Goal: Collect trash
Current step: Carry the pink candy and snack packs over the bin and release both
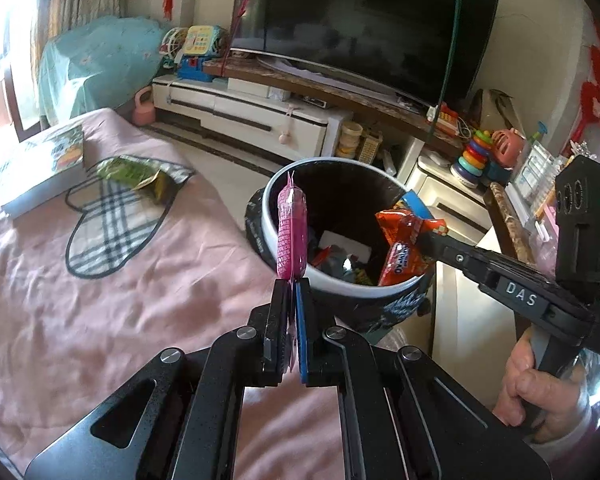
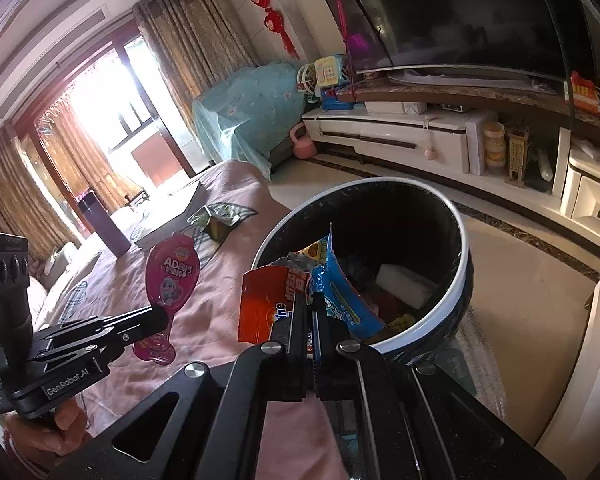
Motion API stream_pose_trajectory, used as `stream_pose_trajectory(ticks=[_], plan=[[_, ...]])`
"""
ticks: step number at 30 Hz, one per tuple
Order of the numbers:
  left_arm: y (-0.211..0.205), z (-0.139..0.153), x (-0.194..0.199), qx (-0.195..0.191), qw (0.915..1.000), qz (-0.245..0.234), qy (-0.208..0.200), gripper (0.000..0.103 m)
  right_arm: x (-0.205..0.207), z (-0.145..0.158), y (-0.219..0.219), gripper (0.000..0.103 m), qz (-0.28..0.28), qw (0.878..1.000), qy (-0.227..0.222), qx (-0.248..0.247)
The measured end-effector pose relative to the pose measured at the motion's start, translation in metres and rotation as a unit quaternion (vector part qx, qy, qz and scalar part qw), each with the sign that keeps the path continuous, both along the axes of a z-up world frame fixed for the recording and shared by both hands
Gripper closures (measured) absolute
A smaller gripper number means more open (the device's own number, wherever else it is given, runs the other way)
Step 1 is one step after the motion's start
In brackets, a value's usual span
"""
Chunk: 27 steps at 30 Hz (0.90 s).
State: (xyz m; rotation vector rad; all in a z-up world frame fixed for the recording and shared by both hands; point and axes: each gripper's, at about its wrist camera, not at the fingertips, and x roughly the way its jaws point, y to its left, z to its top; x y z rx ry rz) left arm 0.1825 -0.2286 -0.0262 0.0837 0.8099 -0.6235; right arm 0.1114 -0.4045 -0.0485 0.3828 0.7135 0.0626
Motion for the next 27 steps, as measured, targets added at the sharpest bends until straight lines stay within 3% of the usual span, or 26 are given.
stream_pose_trajectory(ticks=[13, 27], plan=[[-0.034, 0.011, 0.011, 0.005, 0.9996, -0.025, -0.013, 0.099, 0.014, 0.001, -0.021, 0.101, -0.012, 1.000, 0.002, -0.011], [-0.064, 0.003, 0.026, 0.018, 0.9989, -0.043, 0.000, 0.099, 0.029, 0.006, -0.038, 0.101, -0.023, 0.999, 0.010, -0.025]])
